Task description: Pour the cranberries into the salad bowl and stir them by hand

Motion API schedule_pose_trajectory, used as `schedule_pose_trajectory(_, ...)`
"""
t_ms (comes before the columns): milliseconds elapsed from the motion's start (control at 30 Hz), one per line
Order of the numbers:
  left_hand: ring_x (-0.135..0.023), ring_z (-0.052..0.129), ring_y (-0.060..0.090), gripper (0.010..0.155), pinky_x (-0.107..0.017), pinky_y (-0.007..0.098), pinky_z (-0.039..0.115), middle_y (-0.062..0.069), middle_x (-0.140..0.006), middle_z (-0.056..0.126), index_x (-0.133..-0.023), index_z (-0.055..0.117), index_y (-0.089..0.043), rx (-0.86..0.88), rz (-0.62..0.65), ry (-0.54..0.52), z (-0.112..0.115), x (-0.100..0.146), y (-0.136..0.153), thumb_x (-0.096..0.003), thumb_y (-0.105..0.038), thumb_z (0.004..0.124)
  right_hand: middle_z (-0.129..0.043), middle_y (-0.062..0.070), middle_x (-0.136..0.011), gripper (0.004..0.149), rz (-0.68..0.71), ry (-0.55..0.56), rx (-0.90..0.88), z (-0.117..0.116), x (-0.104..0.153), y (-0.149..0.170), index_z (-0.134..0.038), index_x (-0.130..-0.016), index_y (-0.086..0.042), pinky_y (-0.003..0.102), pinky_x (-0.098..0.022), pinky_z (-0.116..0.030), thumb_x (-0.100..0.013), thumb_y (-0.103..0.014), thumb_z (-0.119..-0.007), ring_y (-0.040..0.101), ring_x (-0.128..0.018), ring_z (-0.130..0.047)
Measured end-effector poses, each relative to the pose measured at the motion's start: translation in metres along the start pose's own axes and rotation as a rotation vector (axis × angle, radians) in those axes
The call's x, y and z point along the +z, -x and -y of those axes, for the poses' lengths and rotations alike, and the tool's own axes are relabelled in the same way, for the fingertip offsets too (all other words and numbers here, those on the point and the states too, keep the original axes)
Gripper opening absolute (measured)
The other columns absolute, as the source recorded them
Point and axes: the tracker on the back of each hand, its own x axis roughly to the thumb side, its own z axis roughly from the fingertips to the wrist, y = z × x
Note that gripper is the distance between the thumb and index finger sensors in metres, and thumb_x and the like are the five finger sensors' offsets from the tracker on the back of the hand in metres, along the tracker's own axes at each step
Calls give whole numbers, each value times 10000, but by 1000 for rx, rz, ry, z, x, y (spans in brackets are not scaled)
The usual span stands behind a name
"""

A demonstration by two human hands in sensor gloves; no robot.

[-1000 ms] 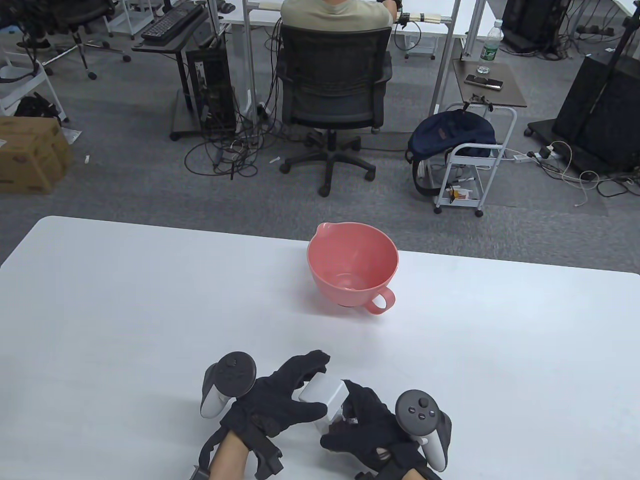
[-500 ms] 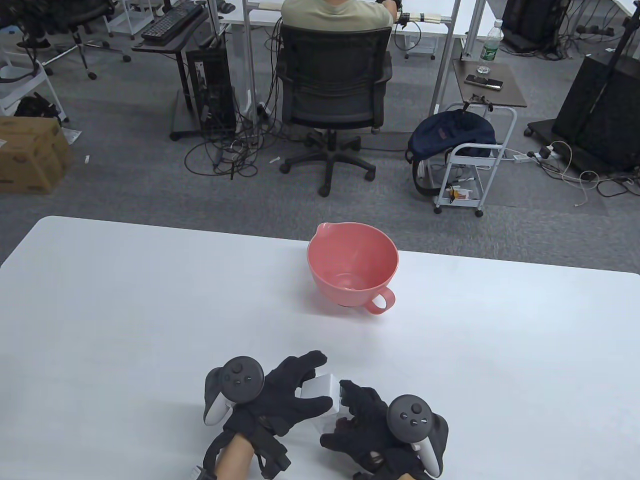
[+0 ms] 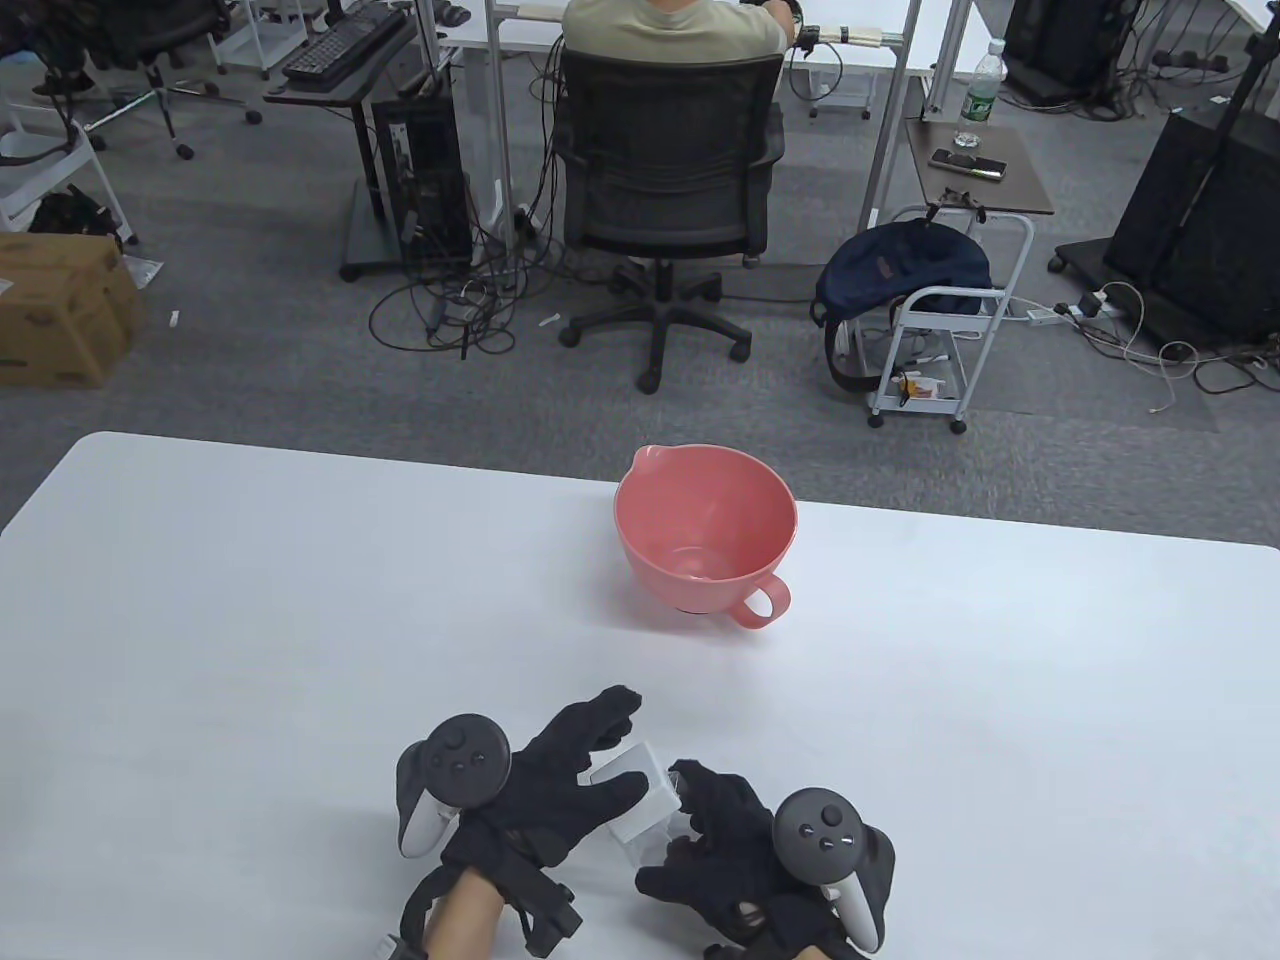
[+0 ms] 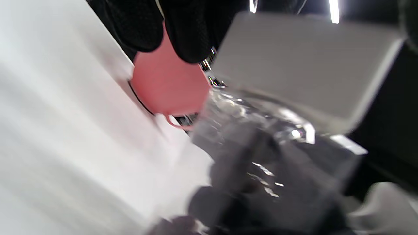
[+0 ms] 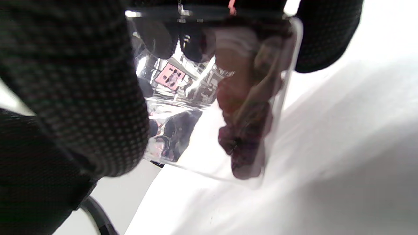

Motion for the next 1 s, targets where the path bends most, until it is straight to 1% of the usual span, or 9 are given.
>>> schedule_pose_trajectory(33,-1154,588,285,985,-804,563,599,-56,-1263,520,-1153,431,-513,47,23,34,-1,0,1,-349,-948,798,-715,-14,-978,958,-3,-3,-10,0,0,1,-627,-998,-376,539,-506,-847,-203,-519,-1142,319,-848,-809)
schedule_pose_trajectory(133,-1196,503,295,989,-816,585,568,-70,-1297,458,-1154,404,-535,100,55,96,-3,-1,4,-359,-910,856,-713,-11,-980,962,-13,-18,-47,0,-2,3,-624,-1000,-378,539,-507,-846,-202,-521,-1141,320,-851,-815)
schedule_pose_trajectory(233,-1218,443,298,948,-822,599,545,-49,-1319,405,-1154,400,-542,154,73,157,-4,-1,5,-411,-800,930,-713,-11,-980,960,7,-43,-72,0,-3,4,-622,-1001,-377,538,-509,-845,-206,-521,-1140,320,-853,-814)
schedule_pose_trajectory(433,-1233,397,303,886,-830,609,521,-82,-1335,371,-1144,413,-571,215,94,283,-2,-2,6,-465,-635,979,-710,-12,-984,960,19,-59,-68,-1,-3,3,-621,-1001,-380,538,-512,-844,-206,-522,-1139,319,-855,-815)
schedule_pose_trajectory(500,-1213,501,286,848,-825,589,548,-110,-1321,440,-1135,457,-563,198,97,273,-4,-2,5,-473,-589,987,-710,-8,-985,954,16,-60,-56,0,-3,4,-624,-1002,-376,542,-513,-841,-210,-519,-1137,324,-857,-811)
schedule_pose_trajectory(567,-1160,629,259,793,-818,571,571,-130,-1286,553,-1116,529,-546,181,92,254,-6,-1,3,-478,-533,999,-711,-11,-986,949,15,-56,-41,1,-3,5,-628,-1000,-378,541,-515,-839,-212,-516,-1137,323,-859,-809)
schedule_pose_trajectory(767,-1095,708,242,697,-791,486,640,-108,-1251,618,-1073,650,-493,93,63,210,-9,0,1,-474,-566,1000,-713,-9,-985,946,6,-37,-20,1,-3,5,-635,-997,-376,546,-515,-835,-210,-509,-1141,328,-857,-809)
schedule_pose_trajectory(867,-1047,765,218,641,-765,446,680,-134,-1222,664,-1035,717,-470,3,37,174,-10,-1,-2,-466,-610,977,-717,-7,-982,948,6,-38,4,0,-3,4,-636,-998,-370,548,-514,-834,-209,-509,-1142,330,-855,-810)
schedule_pose_trajectory(1000,-965,825,192,662,-711,373,734,-144,-1183,717,-1015,744,-463,-78,33,113,-9,0,-6,-431,-684,964,-716,-5,-983,947,9,-34,15,0,-2,4,-638,-997,-370,547,-512,-837,-208,-507,-1143,330,-853,-812)
